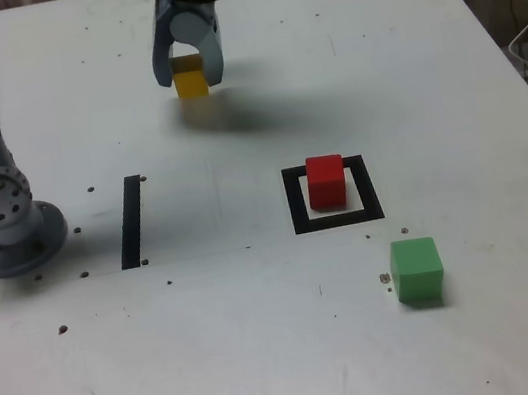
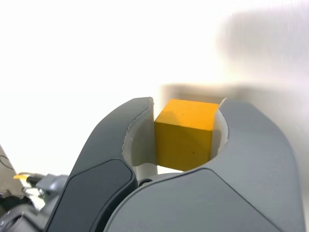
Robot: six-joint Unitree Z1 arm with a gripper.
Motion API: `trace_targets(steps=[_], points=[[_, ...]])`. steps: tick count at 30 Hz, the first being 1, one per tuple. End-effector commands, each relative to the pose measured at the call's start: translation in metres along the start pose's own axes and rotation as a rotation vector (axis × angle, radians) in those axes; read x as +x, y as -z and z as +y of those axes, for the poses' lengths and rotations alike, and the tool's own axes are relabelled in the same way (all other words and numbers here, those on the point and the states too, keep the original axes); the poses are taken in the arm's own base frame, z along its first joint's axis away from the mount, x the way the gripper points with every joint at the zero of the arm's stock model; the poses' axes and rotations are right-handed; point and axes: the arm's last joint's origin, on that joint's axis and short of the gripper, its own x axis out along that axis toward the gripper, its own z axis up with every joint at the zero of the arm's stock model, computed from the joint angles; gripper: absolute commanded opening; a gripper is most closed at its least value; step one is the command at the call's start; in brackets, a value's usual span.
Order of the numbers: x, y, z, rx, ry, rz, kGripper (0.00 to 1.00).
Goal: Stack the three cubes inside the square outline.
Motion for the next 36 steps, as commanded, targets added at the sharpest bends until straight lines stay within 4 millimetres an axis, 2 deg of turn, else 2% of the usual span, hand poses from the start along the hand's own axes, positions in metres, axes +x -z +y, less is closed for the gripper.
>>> trace_targets(steps=[1,12,22,29,36], points=[[-0.009,0.0,-0.009,0.006,-0.004,-0.017,0.3],[-0.052,-0.02,-0.066,0.058,-0.038,-0.117,0.29],[-0.082,-0.032,-0.11,0.082,-0.035,-0.174,0.28],[-0.095,-0.041,-0.129,0.092,-0.036,-0.16,0.28],[-0.105,-0.061,-0.149,0.117,-0.062,-0.108,0.28]])
